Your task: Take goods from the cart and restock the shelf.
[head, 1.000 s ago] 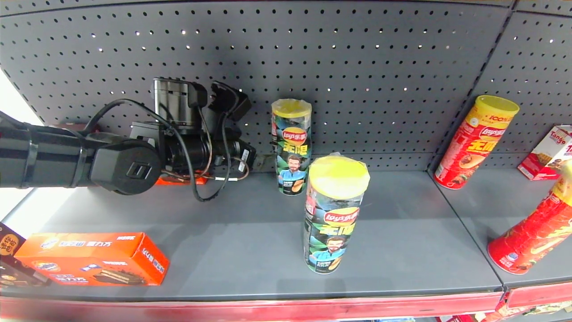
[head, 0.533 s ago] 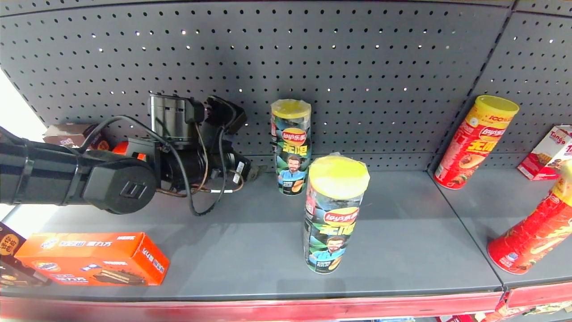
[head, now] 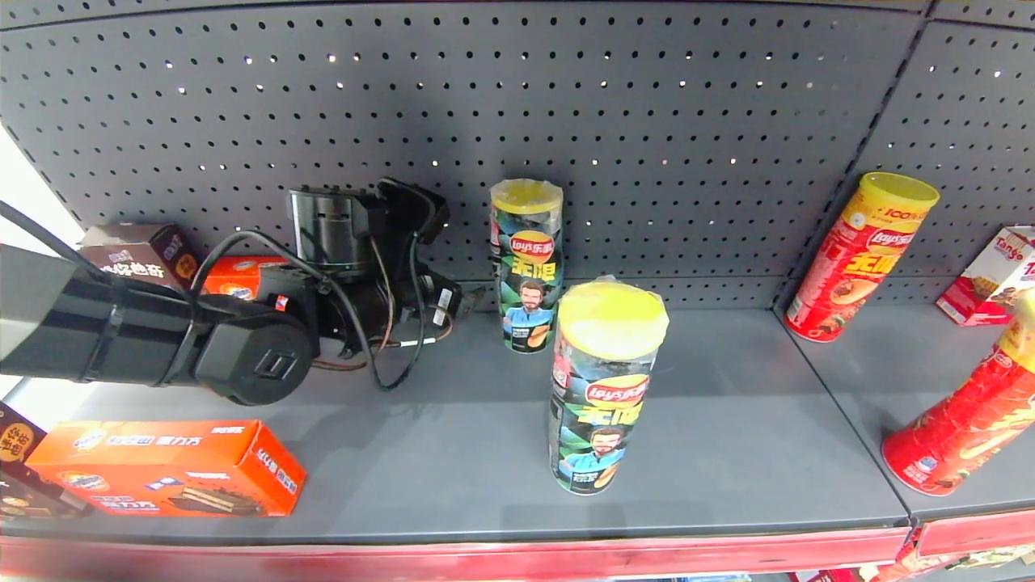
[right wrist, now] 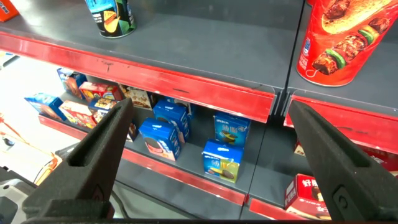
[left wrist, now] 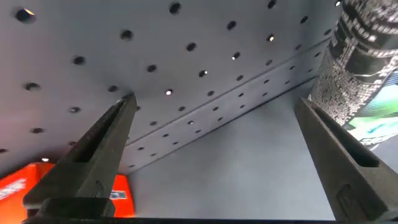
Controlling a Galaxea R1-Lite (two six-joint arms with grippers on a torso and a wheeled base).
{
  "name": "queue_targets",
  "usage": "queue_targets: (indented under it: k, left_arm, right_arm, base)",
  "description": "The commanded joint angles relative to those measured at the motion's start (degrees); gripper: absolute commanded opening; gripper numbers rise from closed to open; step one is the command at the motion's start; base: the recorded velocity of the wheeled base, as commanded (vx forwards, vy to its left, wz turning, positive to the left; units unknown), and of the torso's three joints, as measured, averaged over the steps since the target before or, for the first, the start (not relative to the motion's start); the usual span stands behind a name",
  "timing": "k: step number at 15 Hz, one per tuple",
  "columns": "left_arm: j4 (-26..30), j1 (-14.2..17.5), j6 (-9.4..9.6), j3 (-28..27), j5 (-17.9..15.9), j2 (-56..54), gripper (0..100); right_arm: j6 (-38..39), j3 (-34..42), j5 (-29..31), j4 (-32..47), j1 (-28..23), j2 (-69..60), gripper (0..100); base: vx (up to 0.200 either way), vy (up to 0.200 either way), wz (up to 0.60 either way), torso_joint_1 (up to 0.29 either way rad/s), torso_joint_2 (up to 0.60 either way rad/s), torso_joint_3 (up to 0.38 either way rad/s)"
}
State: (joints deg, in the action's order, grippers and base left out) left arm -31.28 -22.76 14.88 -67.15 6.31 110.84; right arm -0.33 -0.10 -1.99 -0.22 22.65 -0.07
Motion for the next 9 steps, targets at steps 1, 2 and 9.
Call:
queue_targets:
  k: [1, 2, 9]
  left_arm:
    - [-0.80, -0.53, -0.65, 0.17, 0.10, 1.58, 100]
    - [-1.06, -0.71, -1.44, 0.26, 0.19, 1.75, 100]
    - [-1.24, -2.90, -3.81, 0.00, 1.07, 3.42, 100]
  right_arm:
    - [-0.02, 0.01, -0.03, -0.04, 0.03, 0.07, 100]
    - [-0.02, 0.01, -0.03, -0.04, 0.03, 0.07, 100]
    - [-0.02, 0.01, -0.03, -0.04, 0.03, 0.07, 100]
  base:
    - [0.000, 0.000, 0.00, 0.000, 0.00, 0.000]
    - [0.000, 0.000, 0.00, 0.000, 0.00, 0.000]
    - [0.000, 0.000, 0.00, 0.000, 0.00, 0.000]
